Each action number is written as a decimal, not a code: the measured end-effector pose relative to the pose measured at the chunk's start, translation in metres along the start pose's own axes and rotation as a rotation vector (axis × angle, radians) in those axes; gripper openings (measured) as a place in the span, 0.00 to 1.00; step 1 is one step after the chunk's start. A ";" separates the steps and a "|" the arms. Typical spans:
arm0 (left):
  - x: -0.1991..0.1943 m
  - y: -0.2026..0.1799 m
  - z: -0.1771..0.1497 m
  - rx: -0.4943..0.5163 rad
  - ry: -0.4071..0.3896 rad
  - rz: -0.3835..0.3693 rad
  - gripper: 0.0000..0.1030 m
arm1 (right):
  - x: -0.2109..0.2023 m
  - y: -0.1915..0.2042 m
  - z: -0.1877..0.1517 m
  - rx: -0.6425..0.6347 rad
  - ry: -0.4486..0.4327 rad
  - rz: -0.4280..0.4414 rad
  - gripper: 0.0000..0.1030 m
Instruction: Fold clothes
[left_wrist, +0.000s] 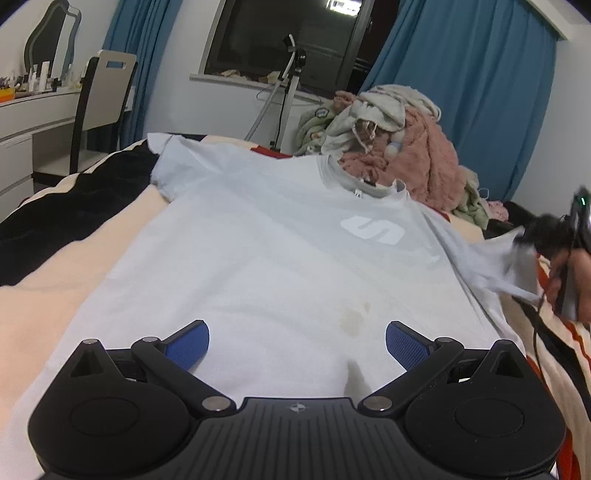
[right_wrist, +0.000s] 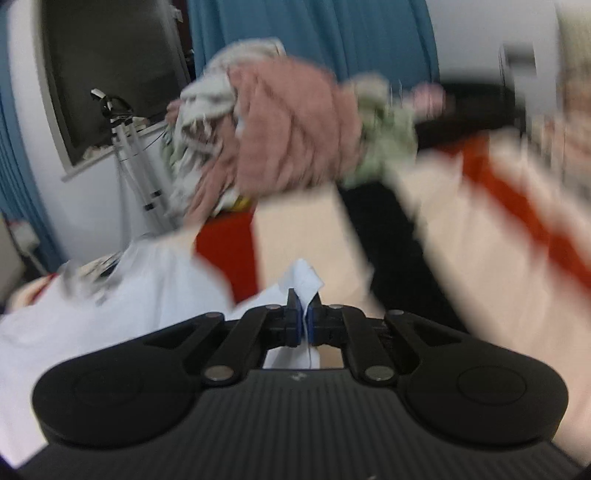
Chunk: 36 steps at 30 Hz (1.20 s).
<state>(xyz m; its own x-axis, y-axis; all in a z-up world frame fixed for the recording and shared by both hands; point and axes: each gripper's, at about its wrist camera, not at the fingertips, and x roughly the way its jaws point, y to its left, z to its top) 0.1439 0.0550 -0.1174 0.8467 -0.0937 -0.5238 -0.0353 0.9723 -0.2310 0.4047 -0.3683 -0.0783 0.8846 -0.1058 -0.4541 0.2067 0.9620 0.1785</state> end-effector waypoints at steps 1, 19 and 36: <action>0.004 -0.001 0.000 0.001 -0.004 -0.005 1.00 | 0.006 0.000 0.017 -0.062 -0.025 -0.040 0.06; 0.044 -0.013 -0.005 0.124 0.024 -0.024 1.00 | 0.048 -0.019 0.026 -0.108 -0.052 -0.174 0.75; -0.074 -0.021 0.000 0.144 -0.087 -0.085 1.00 | -0.280 0.060 -0.067 -0.025 -0.079 0.153 0.74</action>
<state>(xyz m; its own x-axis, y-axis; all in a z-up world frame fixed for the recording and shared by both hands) 0.0825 0.0412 -0.0735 0.8862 -0.1641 -0.4333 0.1096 0.9829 -0.1481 0.1414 -0.2643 0.0015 0.9351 0.0241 -0.3535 0.0573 0.9743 0.2180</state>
